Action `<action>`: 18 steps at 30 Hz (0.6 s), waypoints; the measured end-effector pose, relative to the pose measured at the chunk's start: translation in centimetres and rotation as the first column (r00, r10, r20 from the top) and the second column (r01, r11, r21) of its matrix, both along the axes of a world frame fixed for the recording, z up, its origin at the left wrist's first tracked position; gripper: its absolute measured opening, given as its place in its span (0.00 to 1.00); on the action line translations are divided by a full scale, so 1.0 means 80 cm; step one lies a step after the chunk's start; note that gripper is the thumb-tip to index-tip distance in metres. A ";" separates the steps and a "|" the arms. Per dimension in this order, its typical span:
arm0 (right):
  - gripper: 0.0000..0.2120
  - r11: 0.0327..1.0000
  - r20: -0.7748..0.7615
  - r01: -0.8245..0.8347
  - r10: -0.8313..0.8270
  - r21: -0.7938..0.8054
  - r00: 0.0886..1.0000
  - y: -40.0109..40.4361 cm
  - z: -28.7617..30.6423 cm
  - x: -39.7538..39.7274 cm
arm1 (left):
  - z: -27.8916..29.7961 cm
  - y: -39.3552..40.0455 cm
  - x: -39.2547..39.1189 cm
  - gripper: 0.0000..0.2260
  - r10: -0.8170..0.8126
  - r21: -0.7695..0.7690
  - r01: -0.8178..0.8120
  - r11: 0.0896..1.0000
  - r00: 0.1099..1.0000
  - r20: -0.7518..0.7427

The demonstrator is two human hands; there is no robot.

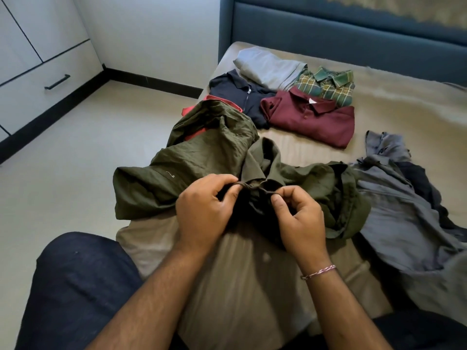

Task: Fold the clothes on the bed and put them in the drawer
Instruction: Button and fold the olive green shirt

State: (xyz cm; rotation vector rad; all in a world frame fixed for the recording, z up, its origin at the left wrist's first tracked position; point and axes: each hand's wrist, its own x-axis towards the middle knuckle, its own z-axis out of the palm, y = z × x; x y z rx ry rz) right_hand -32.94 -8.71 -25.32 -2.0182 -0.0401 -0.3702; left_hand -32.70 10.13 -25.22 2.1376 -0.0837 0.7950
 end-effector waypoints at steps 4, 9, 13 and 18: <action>0.07 0.952 -0.006 -0.007 0.005 -0.305 1.000 -0.027 0.020 -0.004 | 0.022 0.038 0.013 0.08 -0.176 -0.009 0.176 0.984 0.983 -0.047; 0.03 1.000 0.007 -0.015 0.015 -0.027 1.000 -0.049 0.076 0.012 | 0.086 0.068 0.040 0.12 -0.228 0.072 0.233 0.970 0.971 -0.072; 0.03 0.998 0.151 0.040 -0.048 0.050 0.987 -0.054 0.164 0.036 | 0.186 0.062 0.068 0.11 -0.310 0.091 0.304 0.948 0.949 0.056; 0.07 0.979 0.445 0.199 -0.155 -0.054 0.882 -0.064 0.337 0.041 | 0.354 0.043 0.071 0.12 -0.343 0.157 0.308 0.938 0.887 0.311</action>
